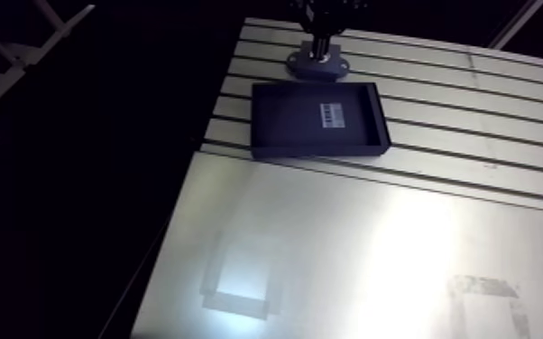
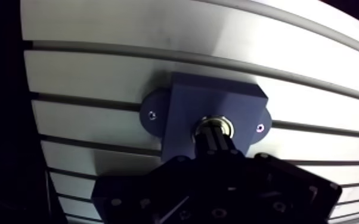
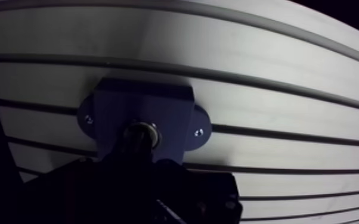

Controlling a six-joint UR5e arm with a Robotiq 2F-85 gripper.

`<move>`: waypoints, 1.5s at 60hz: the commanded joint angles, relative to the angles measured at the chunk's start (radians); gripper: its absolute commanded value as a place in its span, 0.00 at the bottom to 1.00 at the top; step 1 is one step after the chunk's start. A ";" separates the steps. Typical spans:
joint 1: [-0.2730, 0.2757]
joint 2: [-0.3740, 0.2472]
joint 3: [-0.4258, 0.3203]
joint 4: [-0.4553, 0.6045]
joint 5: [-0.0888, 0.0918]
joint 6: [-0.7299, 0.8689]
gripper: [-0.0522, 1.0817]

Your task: Pick up the bearing and press it into the housing until flush.

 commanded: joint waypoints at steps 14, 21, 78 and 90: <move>0.005 -0.051 0.003 0.005 -0.002 0.001 0.99; 0.006 -0.072 0.008 0.011 -0.002 0.001 0.98; -0.009 -0.384 0.050 0.244 -0.004 0.003 0.05; -0.064 -0.510 0.100 0.268 -0.005 -0.005 0.05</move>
